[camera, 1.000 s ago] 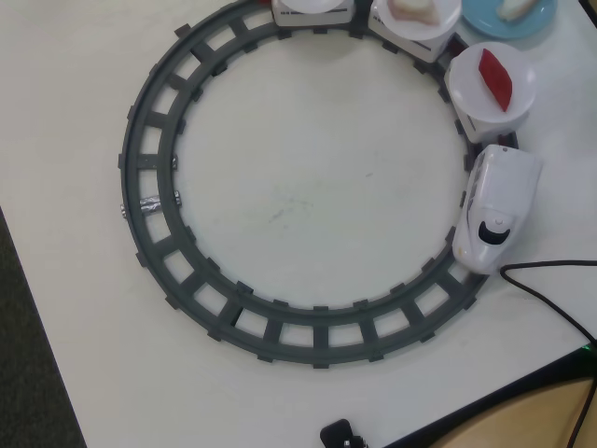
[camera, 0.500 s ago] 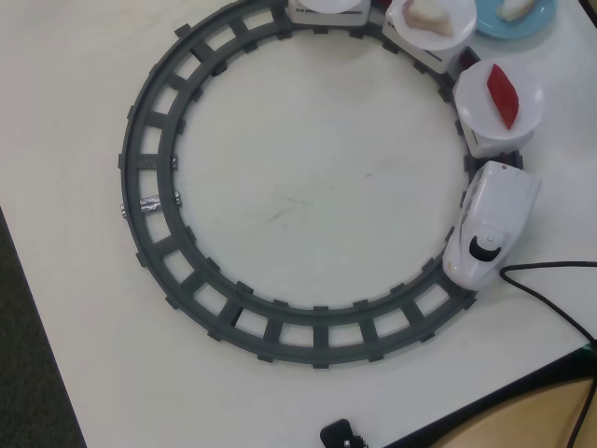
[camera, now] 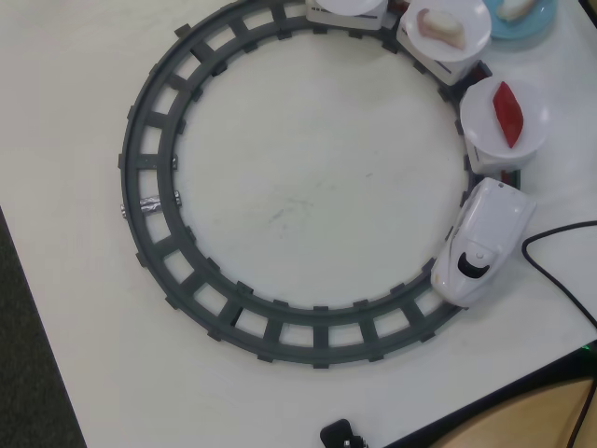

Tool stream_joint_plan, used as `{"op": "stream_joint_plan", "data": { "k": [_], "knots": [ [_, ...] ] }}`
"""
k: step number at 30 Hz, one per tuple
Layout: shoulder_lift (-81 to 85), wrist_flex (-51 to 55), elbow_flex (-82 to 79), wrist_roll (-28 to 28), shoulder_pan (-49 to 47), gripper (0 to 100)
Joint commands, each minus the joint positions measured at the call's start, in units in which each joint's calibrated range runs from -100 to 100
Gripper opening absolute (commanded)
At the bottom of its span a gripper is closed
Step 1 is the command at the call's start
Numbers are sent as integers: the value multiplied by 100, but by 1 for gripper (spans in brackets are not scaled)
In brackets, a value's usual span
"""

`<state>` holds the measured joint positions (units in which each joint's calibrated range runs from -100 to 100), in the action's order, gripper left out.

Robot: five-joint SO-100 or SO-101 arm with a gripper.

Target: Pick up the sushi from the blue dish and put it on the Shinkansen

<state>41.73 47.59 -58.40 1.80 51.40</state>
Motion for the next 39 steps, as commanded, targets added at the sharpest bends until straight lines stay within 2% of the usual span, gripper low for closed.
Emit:
{"op": "stream_joint_plan", "data": {
  "k": [1, 6, 14, 20, 24, 28, 30, 34, 39],
  "knots": [
    [-1730, 337, 2384, 45, -43, 50],
    [-3500, 1184, 4610, 45, -360, 50],
    [-6114, 1826, 6989, 56, -844, 50],
    [-7450, 2519, 8317, 56, -853, 50],
    [-7826, 2656, 8488, 56, -862, 50],
    [-7885, 2656, 8470, 56, -914, 39],
    [-7893, 2630, 8452, 56, -950, 29],
    [-7893, 2605, 8443, 8, -976, 2],
    [-7743, 2571, 8371, -18, -826, 2]
  ]
}}
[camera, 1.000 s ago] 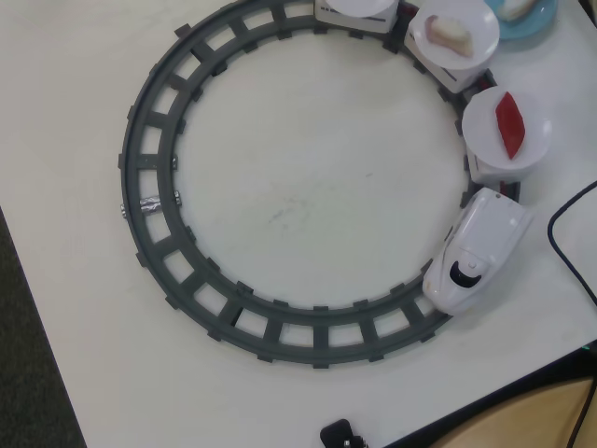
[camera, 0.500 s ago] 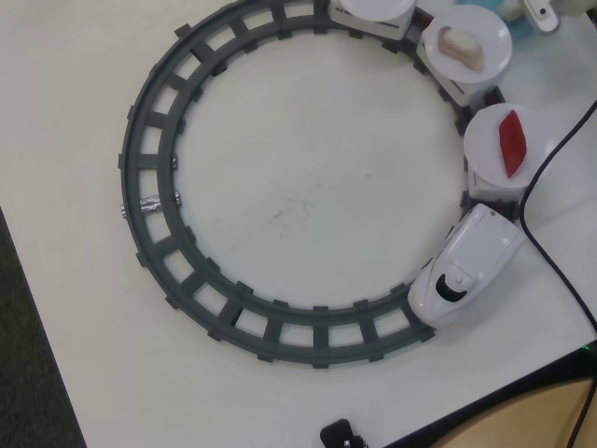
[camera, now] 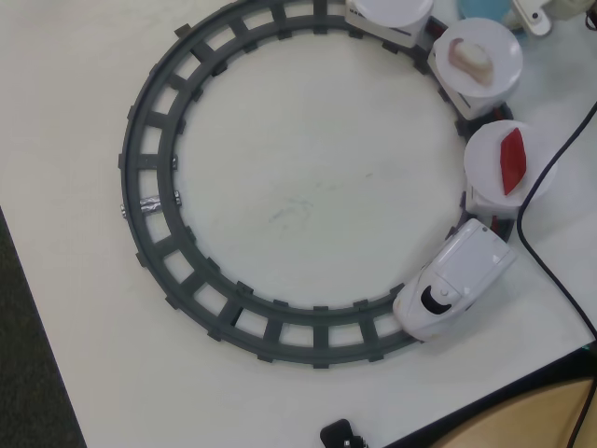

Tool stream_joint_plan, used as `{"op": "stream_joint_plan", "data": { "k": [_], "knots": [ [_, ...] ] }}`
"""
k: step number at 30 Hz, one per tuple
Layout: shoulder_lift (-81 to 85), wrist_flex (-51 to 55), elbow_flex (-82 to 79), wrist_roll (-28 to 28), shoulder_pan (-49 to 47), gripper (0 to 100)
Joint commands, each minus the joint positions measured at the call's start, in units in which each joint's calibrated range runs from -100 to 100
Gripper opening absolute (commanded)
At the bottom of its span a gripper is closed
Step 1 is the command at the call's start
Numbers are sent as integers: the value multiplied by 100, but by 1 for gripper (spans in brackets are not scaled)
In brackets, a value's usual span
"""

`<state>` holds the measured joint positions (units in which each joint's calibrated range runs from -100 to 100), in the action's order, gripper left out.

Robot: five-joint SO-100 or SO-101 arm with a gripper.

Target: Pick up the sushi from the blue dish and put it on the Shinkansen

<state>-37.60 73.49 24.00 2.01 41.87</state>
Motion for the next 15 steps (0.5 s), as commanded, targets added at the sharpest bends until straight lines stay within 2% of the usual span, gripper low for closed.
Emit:
{"op": "stream_joint_plan", "data": {
  "k": [1, 7, 15],
  "knots": [
    [324, -19, 132, -44, 197, 2],
    [1885, -302, -326, -133, 760, 2],
    [5284, -396, -2068, -34, 831, 2]
  ]
}}
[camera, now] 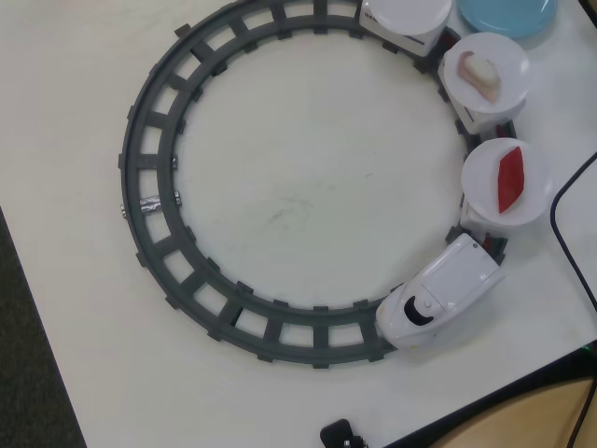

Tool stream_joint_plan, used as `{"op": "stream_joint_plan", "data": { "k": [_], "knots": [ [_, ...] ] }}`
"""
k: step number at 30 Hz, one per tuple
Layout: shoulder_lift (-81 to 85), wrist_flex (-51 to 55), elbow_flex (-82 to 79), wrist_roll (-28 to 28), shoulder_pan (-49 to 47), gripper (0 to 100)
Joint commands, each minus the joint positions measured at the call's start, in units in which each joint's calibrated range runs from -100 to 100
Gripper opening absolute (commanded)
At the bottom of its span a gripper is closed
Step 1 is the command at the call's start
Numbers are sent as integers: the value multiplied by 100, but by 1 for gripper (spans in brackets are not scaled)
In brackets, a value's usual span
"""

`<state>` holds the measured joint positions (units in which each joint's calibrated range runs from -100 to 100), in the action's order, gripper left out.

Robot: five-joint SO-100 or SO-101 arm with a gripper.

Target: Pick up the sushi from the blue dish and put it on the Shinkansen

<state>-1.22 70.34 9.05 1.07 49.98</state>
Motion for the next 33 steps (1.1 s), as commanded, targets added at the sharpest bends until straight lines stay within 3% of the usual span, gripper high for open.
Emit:
{"op": "stream_joint_plan", "data": {
  "k": [1, 11, 19, 23, 28, 33],
  "knots": [
    [2089, -124, -959, 176, 2, 2],
    [4586, -688, -4792, 2347, -579, 2],
    [5563, -1005, -5977, 3647, -218, 2],
    [6097, -1039, -6453, 4555, -236, 2],
    [6314, -2280, -7018, 5619, -306, 2],
    [6080, -4060, -7566, 5782, -958, 2]
  ]
}}
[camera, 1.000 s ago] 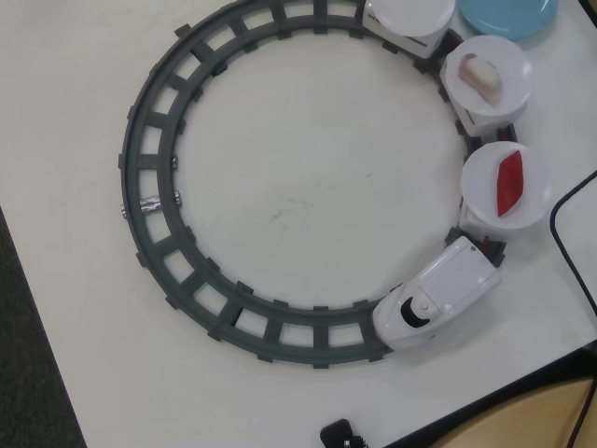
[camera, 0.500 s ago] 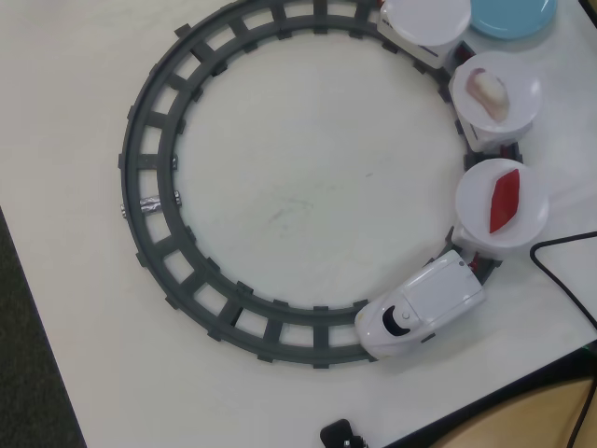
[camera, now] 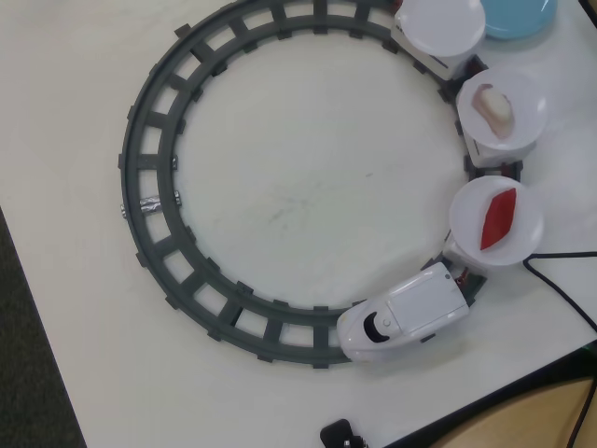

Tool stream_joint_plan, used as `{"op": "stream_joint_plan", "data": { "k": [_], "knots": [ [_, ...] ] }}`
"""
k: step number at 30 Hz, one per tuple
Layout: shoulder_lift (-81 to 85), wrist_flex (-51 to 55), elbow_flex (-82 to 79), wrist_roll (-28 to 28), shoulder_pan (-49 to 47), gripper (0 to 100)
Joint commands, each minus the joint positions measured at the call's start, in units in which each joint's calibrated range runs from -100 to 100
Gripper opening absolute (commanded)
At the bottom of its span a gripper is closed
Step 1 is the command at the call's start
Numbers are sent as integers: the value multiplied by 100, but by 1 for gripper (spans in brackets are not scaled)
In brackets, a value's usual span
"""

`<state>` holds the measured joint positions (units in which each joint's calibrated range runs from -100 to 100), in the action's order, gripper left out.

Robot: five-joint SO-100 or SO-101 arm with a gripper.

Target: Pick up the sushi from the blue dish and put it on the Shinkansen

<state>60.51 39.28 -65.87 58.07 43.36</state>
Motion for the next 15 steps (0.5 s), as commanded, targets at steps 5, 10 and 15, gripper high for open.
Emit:
{"op": "stream_joint_plan", "data": {
  "k": [5, 10, 15],
  "knots": [
    [-1295, -2221, 16, -295, -1026, 2],
    [-2330, -3616, 277, -1386, -1458, 2],
    [-2614, -4292, 456, -2812, -1555, 2]
  ]
}}
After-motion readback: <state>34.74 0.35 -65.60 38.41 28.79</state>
